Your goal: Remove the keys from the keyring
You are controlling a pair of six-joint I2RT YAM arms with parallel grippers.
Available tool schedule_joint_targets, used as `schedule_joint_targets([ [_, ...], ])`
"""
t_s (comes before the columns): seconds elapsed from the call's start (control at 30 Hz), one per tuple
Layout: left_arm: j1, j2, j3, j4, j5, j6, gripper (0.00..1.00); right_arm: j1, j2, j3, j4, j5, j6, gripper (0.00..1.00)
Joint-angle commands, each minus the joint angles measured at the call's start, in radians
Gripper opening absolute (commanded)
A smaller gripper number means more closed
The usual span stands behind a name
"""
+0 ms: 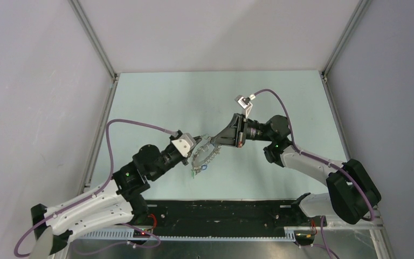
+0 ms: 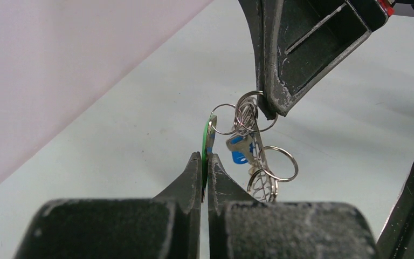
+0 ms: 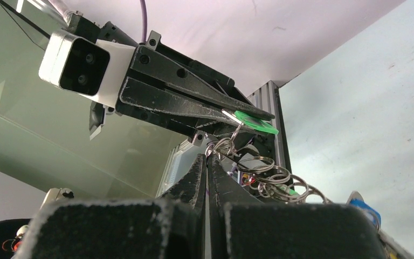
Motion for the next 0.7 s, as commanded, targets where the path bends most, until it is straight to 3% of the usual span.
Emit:
schedule_joint_targets([
  [0.0,0.024,-0.018,0.006,0.167,-0.217,0.058,0.00,0.030,-0.004,0.028,0.014,-0.155,0.031,0.00],
  [0.67,0.024,0.063,0.008,0.335,-0.243,0.180,0.00,0.024,0.032,0.041,0.001,-0.198,0.023,0.00],
])
